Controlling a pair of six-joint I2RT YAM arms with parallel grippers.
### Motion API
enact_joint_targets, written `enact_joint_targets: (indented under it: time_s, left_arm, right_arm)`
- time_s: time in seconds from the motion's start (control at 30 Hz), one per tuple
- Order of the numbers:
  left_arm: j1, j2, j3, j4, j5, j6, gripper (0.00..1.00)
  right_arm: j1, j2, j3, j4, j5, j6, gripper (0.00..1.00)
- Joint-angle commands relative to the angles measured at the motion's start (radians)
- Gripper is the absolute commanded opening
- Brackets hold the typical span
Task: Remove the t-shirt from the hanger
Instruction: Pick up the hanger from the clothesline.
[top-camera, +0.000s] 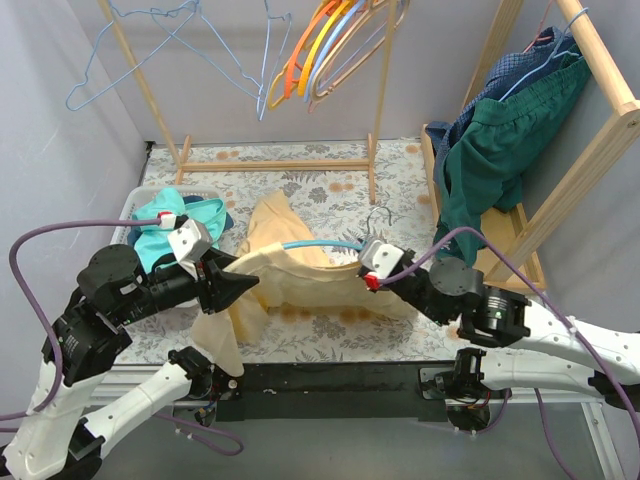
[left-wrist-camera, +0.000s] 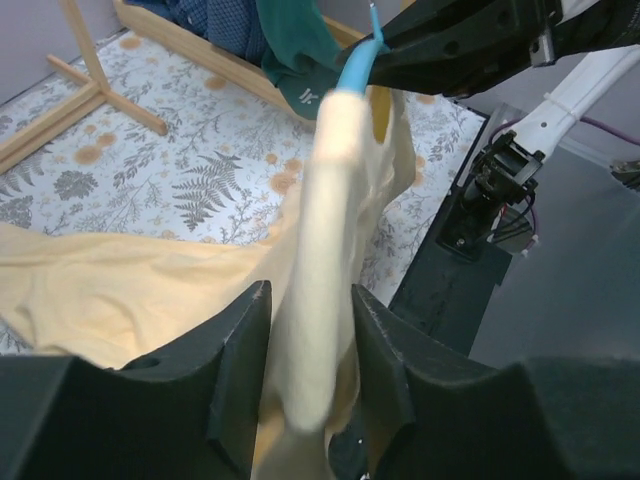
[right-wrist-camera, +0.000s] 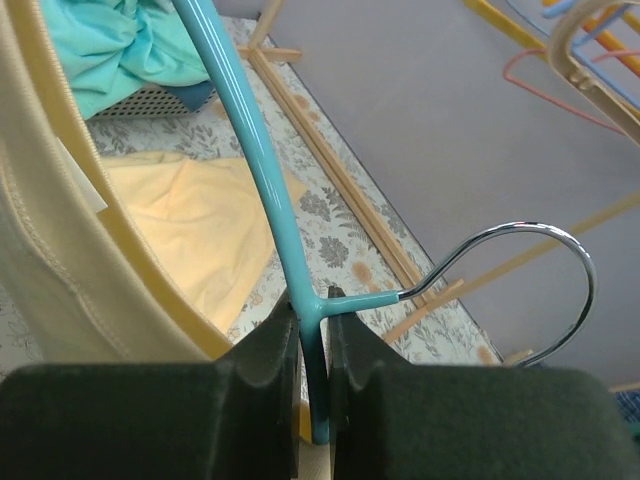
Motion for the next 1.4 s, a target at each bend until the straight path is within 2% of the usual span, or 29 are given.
enact_joint_targets:
  time_s: [0.0,0.03,0.13,0.27,0.4,0.5,0.67,0.8,0.9,0.93,1.0,1.03,1.2,1.37]
  left_arm:
    - [-0.002,-0.019,-0.052,0.052,-0.076,-0.013,0.40]
    - [-0.002,-0.024,-0.063,0.066,-0.097,-0.017,0.53]
    - [-0.002,-0.056,-0.112,0.106,-0.197,-0.026,0.60]
    - [-0.002,-0.134,-0.166,0.173,-0.367,-0.043,0.62]
    - [-0.002,-0.190,-0.183,0.251,-0.423,-0.056,0.63]
    - [-0.002,-0.201,-0.160,0.267,-0.395,-0.051,0.63]
    - [-0.002,-0.132,-0.109,0.219,-0.086,-0.022,0.62]
    - [-0.002,-0.055,-0.104,0.140,-0.022,-0.011,0.54]
    - [-0.002,-0.047,-0.139,0.141,-0.028,-0.014,0.40]
    - [-0.002,-0.050,-0.146,0.142,-0.034,-0.014,0.26]
    - [-0.002,-0.052,-0.156,0.139,-0.068,-0.017,0.13]
    - [-0.002,-0.056,-0.158,0.139,-0.083,-0.020,0.00]
    - [-0.002,-0.082,-0.144,0.144,-0.260,-0.034,0.00]
    - [-0.002,-0.118,-0.117,0.165,-0.528,-0.063,0.00]
  right_arm:
    - [-0.004,-0.113,0.021,0.150,0.060,0.091,0.01]
    - [-0.004,-0.125,0.029,0.131,0.063,0.091,0.01]
    - [-0.004,-0.139,0.056,0.102,0.073,0.093,0.01]
    - [-0.004,-0.159,0.069,0.003,0.064,0.099,0.01]
    - [-0.004,-0.171,0.076,-0.059,0.040,0.114,0.01]
    - [-0.004,-0.155,0.087,-0.100,0.047,0.125,0.01]
    - [-0.004,-0.122,0.084,-0.107,0.065,0.128,0.01]
    - [-0.004,-0.090,0.083,-0.085,0.134,0.113,0.01]
    - [-0.006,-0.076,0.080,-0.070,0.178,0.093,0.01]
    - [-0.004,-0.076,0.078,-0.062,0.186,0.090,0.01]
    - [-0.004,-0.081,0.073,-0.051,0.206,0.075,0.01]
    - [-0.004,-0.081,0.072,-0.051,0.215,0.071,0.01]
    - [-0.004,-0.104,0.047,-0.056,0.281,0.047,0.01]
    - [-0.004,-0.160,-0.029,-0.099,0.294,0.090,0.01]
